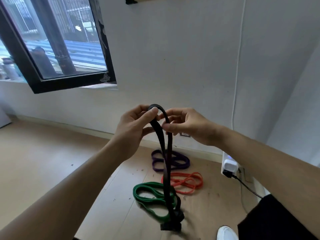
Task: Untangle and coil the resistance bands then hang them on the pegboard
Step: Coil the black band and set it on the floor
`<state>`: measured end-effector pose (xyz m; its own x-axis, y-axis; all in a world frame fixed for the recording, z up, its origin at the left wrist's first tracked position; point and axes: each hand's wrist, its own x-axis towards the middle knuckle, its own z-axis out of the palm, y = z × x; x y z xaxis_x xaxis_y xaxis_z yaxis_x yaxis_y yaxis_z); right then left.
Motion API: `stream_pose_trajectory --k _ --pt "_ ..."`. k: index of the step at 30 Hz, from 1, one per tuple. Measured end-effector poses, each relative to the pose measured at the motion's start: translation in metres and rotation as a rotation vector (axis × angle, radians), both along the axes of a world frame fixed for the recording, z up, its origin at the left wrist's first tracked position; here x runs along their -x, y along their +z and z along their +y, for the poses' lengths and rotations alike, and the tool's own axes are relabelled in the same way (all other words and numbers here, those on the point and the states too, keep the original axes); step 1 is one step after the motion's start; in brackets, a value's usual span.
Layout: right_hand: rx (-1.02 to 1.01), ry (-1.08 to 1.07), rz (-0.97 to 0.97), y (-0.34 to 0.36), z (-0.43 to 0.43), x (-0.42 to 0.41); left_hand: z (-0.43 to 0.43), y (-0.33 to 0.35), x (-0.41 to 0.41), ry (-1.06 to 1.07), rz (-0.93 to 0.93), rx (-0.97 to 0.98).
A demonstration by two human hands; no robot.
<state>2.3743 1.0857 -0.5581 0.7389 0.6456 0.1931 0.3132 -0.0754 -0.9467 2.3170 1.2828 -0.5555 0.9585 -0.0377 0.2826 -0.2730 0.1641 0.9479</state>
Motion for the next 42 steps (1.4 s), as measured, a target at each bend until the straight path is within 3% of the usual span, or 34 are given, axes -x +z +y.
stream_pose_trajectory --k 8,16,25,31,34,36,42 --pt "0.133 0.063 0.032 -0.014 0.019 0.011 -0.004 0.009 0.006 0.11 -0.057 0.039" --pt "0.369 -0.14 -0.239 -0.013 0.017 0.01 -0.005 0.001 0.015 0.117 -0.007 0.038" --pt "0.364 0.041 -0.064 -0.025 0.002 -0.001 0.015 0.001 0.013 0.116 0.046 0.128" --pt "0.774 0.137 -0.143 -0.019 -0.025 -0.005 0.035 0.0 0.017 0.108 0.011 0.17" --pt "0.71 0.07 -0.111 -0.015 -0.043 -0.007 0.053 -0.003 0.019 0.097 0.043 0.157" --pt "0.591 0.007 -0.096 -0.014 -0.05 -0.007 0.069 -0.009 0.019 0.037 0.135 0.064" --pt "0.424 -0.074 -0.166 -0.006 -0.056 0.007 0.087 -0.042 0.027 -0.121 0.391 -0.663"
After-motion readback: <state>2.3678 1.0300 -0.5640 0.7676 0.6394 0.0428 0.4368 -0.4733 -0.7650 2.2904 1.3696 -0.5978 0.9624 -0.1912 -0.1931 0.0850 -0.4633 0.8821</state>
